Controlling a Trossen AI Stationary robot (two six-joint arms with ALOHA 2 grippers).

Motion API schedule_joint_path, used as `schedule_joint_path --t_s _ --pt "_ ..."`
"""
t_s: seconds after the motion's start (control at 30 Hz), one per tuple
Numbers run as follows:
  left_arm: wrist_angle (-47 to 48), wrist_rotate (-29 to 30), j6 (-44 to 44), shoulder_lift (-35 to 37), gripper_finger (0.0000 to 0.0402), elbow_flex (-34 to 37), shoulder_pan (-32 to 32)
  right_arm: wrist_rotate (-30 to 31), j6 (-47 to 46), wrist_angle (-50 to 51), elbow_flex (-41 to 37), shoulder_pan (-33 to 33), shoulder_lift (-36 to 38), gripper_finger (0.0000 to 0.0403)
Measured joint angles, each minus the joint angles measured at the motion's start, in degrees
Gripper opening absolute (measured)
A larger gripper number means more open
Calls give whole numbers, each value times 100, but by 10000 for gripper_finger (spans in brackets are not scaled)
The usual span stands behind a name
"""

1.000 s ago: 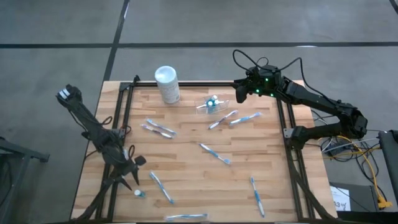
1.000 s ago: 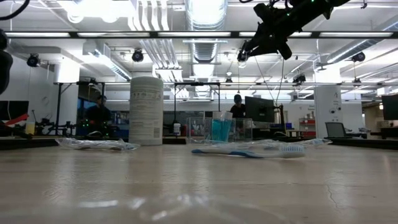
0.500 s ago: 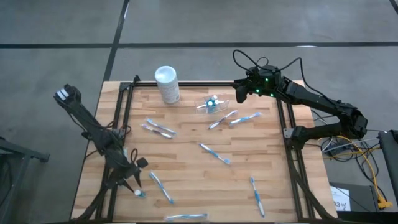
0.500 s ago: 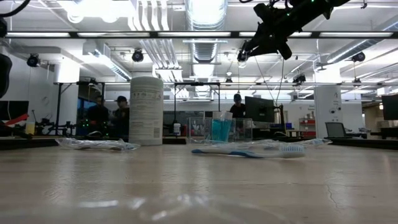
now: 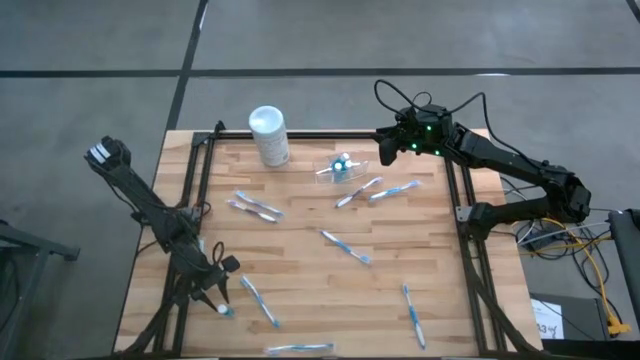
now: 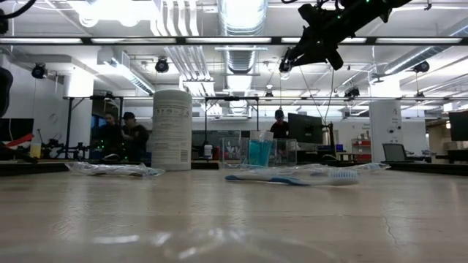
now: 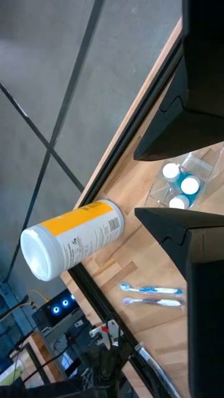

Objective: Pick & Place toothbrushing station
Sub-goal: Put the blue mouthwash into the middle of the transparent organizer

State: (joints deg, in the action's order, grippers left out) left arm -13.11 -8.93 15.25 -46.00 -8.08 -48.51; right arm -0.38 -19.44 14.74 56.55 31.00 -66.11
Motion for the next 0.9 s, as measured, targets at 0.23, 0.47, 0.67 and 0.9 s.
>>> schedule_joint_path --t_s 0.23,0.47,0.67,0.9 --pt "-256 -2 -4 -218 165 0 0 2 0 0 0 0 0 128" --pt "-595 -37 116 -420 165 0 0 0 2 0 0 0 0 128" --pt "-641 -33 306 -507 165 0 0 0 0 0 0 0 0 128" --pt "-638 -18 287 -525 165 0 -3 0 2 0 0 0 0 128"
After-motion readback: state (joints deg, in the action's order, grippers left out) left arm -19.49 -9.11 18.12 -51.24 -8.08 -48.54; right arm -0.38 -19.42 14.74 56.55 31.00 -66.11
